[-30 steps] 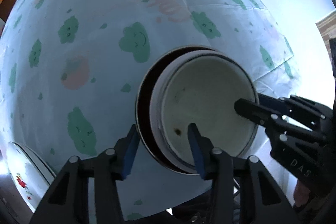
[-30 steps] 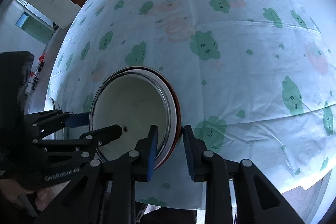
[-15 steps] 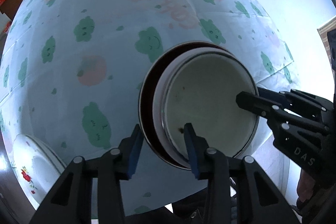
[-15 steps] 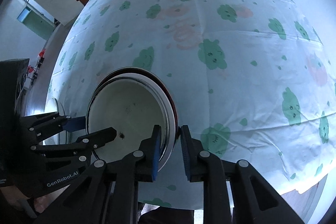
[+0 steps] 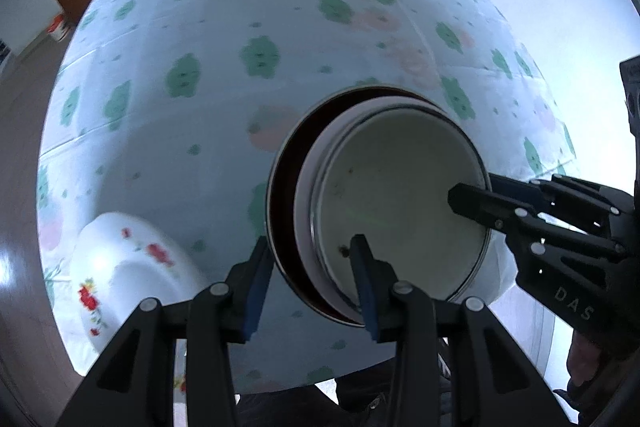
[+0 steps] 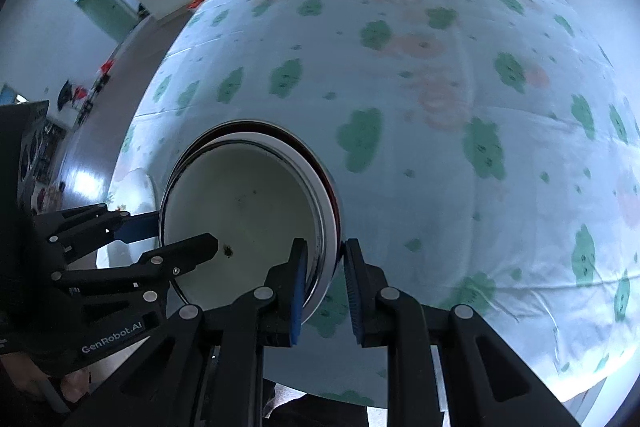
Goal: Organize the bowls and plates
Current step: 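Lift the bowl stack and carry it over the red-flower plate stack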
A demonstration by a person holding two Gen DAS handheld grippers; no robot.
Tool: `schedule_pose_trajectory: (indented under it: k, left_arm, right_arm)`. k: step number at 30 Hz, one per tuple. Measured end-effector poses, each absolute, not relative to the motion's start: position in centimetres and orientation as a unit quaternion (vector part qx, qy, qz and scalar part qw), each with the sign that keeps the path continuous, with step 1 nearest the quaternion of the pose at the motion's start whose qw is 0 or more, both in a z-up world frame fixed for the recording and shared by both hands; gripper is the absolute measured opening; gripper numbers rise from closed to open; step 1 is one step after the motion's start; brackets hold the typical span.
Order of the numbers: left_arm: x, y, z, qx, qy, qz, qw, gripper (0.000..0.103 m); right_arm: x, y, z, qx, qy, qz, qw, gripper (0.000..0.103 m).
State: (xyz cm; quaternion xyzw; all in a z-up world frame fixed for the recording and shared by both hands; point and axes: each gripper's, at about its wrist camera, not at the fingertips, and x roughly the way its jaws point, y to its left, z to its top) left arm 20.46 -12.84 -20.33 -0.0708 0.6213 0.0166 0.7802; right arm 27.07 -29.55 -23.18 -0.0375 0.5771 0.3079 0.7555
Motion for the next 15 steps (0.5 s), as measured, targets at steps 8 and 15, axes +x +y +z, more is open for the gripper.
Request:
schedule_pose_trajectory:
  k: [8,15]
  left_arm:
    - [18.0,-9.0,-18.9,-0.100,0.611,0.055,0.783,0.037]
    - [15.9,-5.8,-18.2,-0.116,0.607,0.087,0.781,0.037]
  right_arm:
    - [26.2,-25.4,-22.0,-0.061,0.567,0.347,0.744,0.020]
    - [24.7,-21.6,-21.3,-0.082,0.560,0.382,0.731,0.020]
